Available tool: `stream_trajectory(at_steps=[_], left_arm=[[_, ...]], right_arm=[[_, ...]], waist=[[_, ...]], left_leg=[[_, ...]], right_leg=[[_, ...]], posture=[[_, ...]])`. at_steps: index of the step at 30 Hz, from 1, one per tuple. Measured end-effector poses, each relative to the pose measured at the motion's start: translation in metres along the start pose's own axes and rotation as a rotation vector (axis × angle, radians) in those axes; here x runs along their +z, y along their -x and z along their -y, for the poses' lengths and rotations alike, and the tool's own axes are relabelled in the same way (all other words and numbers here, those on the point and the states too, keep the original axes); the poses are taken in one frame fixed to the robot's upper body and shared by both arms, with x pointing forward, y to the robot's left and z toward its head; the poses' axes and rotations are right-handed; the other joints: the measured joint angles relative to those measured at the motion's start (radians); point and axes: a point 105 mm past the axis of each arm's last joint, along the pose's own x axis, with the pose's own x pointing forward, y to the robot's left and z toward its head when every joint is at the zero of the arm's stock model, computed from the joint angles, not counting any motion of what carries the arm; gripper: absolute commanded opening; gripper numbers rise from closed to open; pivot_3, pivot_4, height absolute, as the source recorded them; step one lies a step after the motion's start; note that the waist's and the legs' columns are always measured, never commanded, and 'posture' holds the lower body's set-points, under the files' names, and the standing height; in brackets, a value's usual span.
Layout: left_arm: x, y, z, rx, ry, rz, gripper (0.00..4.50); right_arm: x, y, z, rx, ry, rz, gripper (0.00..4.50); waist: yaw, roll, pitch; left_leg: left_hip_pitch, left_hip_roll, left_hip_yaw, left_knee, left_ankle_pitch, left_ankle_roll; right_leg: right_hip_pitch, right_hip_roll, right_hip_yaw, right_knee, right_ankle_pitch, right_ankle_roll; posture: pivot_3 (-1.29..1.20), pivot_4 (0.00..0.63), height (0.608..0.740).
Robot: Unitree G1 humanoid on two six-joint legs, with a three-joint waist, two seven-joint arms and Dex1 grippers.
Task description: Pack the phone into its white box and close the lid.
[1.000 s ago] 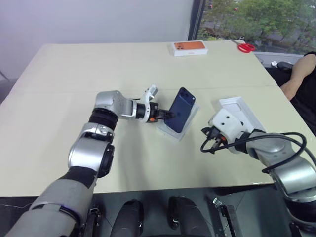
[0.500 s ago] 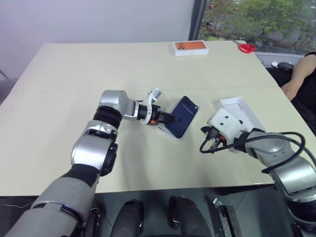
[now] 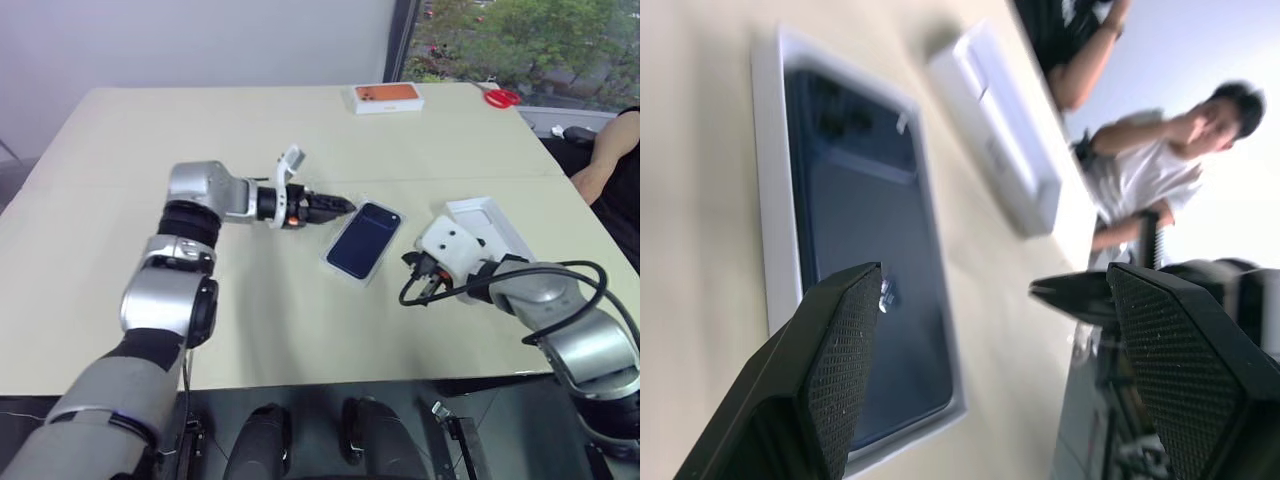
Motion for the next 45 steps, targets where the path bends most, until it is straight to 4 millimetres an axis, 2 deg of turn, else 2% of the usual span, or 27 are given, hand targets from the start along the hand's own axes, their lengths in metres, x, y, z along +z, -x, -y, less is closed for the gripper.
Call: stream_trajectory(at_steps=[1,4,7,10,17,25,28,31,34,40,45], left_arm=[[0.003,0.005,-0.002,0.013,-0.006,0.017,3.75],[0.009,0.019,-0.017,0.095,-0.044,0.080,2.94],[0.008,0.027,-0.035,0.183,-0.090,0.133,1.60],[0.001,0.031,-0.050,0.269,-0.245,0.163,0.03],[-0.021,0.013,-0.051,0.318,-0.590,0.070,0.03],[-0.042,-0.019,-0.037,0.237,-0.757,-0.019,0.03],[-0.046,-0.020,-0.040,0.241,-0.772,-0.044,0.03],[-0.064,-0.032,-0.040,0.205,-0.832,-0.147,0.03],[-0.065,-0.035,-0.039,0.205,-0.887,-0.164,0.03],[-0.071,-0.029,-0.035,0.176,-0.909,-0.206,0.03],[-0.098,-0.024,-0.018,0.032,-0.901,-0.286,0.03]], right_arm=[[0.000,0.000,0.000,-0.001,0.000,0.000,0.00],[0.003,-0.002,0.001,-0.005,0.003,0.012,0.00],[0.004,-0.004,0.003,-0.013,0.001,0.016,0.00],[0.009,-0.011,0.008,-0.040,-0.026,0.035,0.00],[0.001,-0.016,0.011,-0.076,-0.089,-0.008,0.00],[-0.009,-0.023,0.012,-0.110,-0.171,-0.070,0.00],[-0.013,-0.025,0.013,-0.122,-0.189,-0.090,0.00],[-0.018,-0.039,0.006,-0.117,-0.251,-0.111,0.00],[-0.023,-0.048,-0.003,-0.096,-0.268,-0.141,0.00],[-0.023,-0.054,-0.006,-0.083,-0.265,-0.150,0.00],[-0.020,-0.054,-0.013,-0.031,-0.246,-0.139,0.00]], waist=[[0.001,0.000,0.000],[0.000,0.000,0.000],[0.001,0.000,0.000],[0.002,0.000,0.000],[0.016,0.000,0.000],[0.022,0.000,0.000],[0.019,0.000,0.000],[0.020,0.001,-0.001],[0.021,0.002,-0.001],[0.020,0.002,-0.001],[0.016,0.002,-0.002]], left_leg=[[0.000,0.000,0.000,0.000,0.000,0.000],[0.001,0.000,0.000,0.000,0.000,0.000],[0.002,0.000,0.000,0.001,0.000,0.000],[0.003,0.000,0.000,0.001,0.000,-0.001],[0.004,-0.001,0.001,0.002,0.001,-0.001],[0.004,-0.001,0.001,0.002,0.001,-0.001],[0.004,-0.001,0.001,0.002,0.001,-0.001],[0.006,-0.001,0.001,0.002,0.001,0.000],[0.006,-0.001,0.001,0.002,0.001,0.000],[0.007,-0.001,0.001,0.002,0.000,0.000],[0.008,-0.001,0.001,0.001,0.000,0.000]], right_leg=[[0.000,0.000,0.000,0.000,0.000,0.000],[0.000,0.000,0.000,0.002,0.000,0.000],[0.000,-0.001,0.001,0.006,0.000,0.000],[0.000,-0.002,0.003,0.008,0.000,0.000],[0.000,-0.002,0.003,0.008,0.000,-0.001],[0.001,-0.001,0.003,0.008,0.000,-0.001],[0.001,-0.001,0.003,0.008,0.000,-0.001],[0.002,-0.001,0.003,0.009,0.000,-0.001],[0.002,-0.001,0.003,0.008,0.000,-0.001],[0.002,-0.001,0.003,0.009,0.000,0.000],[0.003,0.000,0.003,0.009,0.000,-0.001]], posture=[[0.00,0.150,0.740],[0.00,0.150,0.740],[0.00,0.150,0.740],[0.00,0.150,0.740],[0.00,0.150,0.740],[0.00,0.150,0.740],[0.00,0.150,0.740],[0.00,0.150,0.740],[0.00,0.150,0.740],[0.00,0.150,0.740],[0.00,0.150,0.740]])
